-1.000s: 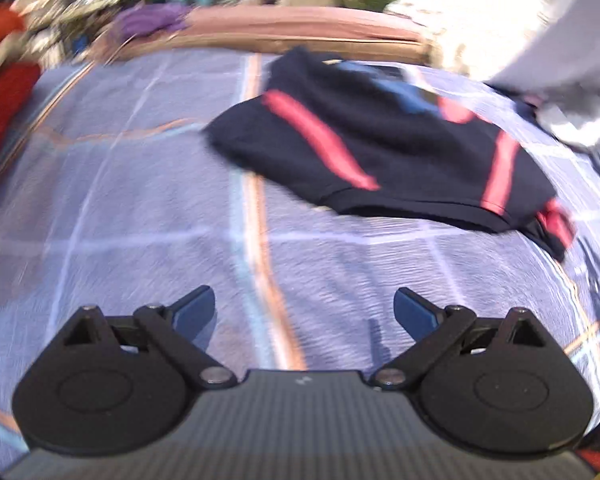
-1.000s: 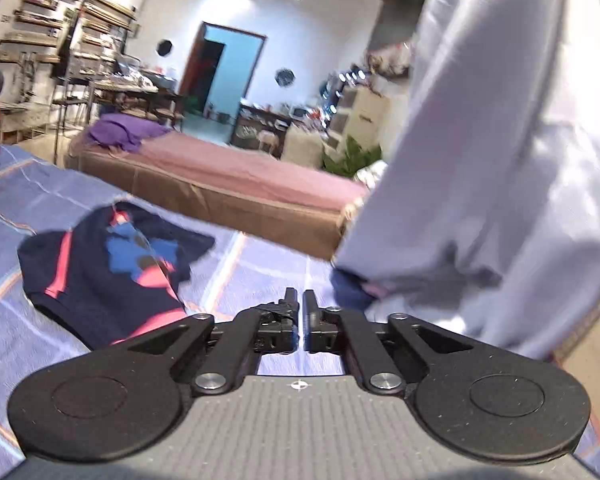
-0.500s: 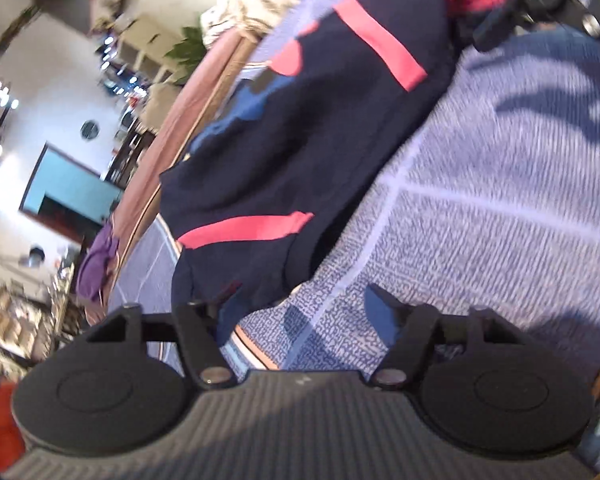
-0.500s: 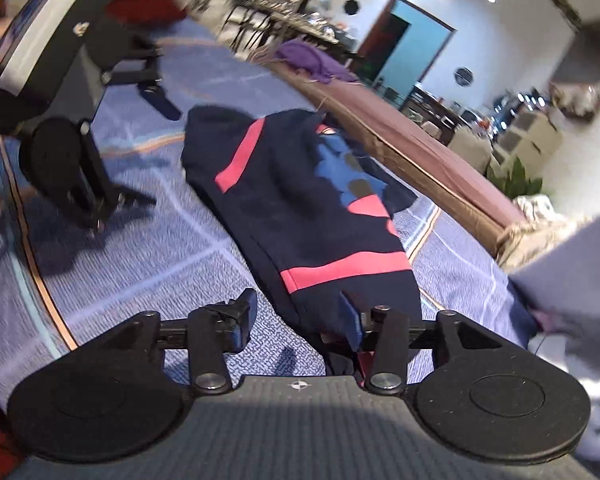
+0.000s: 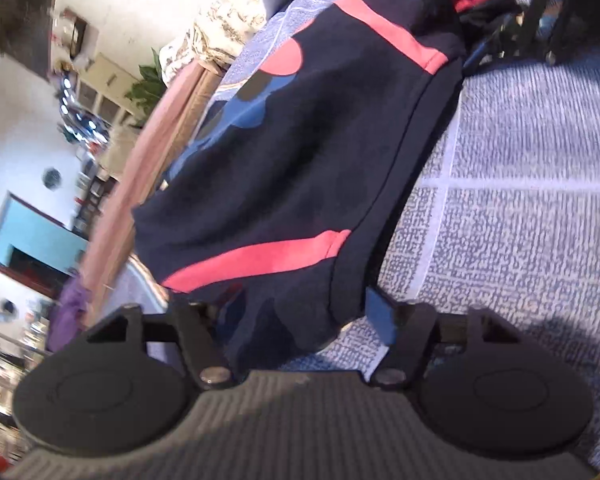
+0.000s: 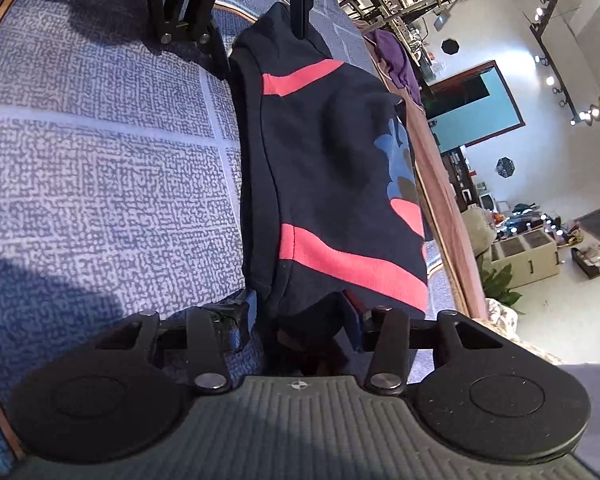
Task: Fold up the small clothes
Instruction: 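Grasp the sweatshirt hem with the right gripper while the left gripper grasps the hem, then lift the sweatshirt high with both grippers and shake it out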
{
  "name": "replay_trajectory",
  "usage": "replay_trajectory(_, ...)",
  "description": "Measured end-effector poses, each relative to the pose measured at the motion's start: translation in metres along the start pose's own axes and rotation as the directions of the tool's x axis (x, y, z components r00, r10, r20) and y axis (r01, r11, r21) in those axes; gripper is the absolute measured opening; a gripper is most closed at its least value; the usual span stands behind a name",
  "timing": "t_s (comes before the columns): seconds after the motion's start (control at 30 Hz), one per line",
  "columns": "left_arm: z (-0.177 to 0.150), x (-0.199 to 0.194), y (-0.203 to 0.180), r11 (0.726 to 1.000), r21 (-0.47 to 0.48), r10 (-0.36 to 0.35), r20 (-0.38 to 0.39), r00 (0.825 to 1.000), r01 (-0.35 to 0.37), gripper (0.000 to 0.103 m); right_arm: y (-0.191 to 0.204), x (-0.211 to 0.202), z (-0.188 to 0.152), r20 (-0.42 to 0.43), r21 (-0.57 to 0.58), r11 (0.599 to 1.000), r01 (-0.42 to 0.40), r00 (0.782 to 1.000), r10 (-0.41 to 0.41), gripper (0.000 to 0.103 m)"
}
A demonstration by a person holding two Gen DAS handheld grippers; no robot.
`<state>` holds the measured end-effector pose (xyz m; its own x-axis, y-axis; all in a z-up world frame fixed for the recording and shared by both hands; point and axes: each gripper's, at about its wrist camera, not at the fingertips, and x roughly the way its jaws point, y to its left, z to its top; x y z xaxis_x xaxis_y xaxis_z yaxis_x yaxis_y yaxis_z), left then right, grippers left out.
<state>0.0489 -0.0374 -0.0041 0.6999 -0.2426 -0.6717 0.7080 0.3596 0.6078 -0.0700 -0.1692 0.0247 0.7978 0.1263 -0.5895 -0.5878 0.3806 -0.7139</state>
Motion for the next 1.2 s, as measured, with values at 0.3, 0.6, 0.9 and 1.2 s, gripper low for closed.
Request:
replay_trajectory(0.3, 0.007, 0.021, 0.022, 0.975, -0.221, -0.045, -0.046, 0.998, 0.033, 0.009, -0.016, -0.001, 0.004, -0.008, 0.297, 0.952, -0.076, 0.997, 0.082, 0.019)
replay_trajectory(0.6, -0.012, -0.063, 0.066, 0.838, -0.544, -0.003, 0.077, 0.997, 0.045, 0.008, -0.074, -0.078, -0.017, 0.266, 0.814, 0.489, -0.312, 0.950, 0.163, 0.009)
replay_trajectory(0.9, -0.015, -0.218, 0.104, 0.753, -0.657, 0.271, 0.271, 0.924, -0.028, 0.008, -0.118, -0.193, 0.008, 0.567, 0.730, 0.442, -0.522, 0.823, 0.036, 0.008)
replay_trajectory(1.2, 0.049, -0.410, 0.142, 0.740, -0.661, 0.586, 0.546, 0.599, -0.121, 0.009, -0.214, -0.309, 0.040, 0.748, 0.621, 0.604, -0.499, 0.608, -0.267, 0.008)
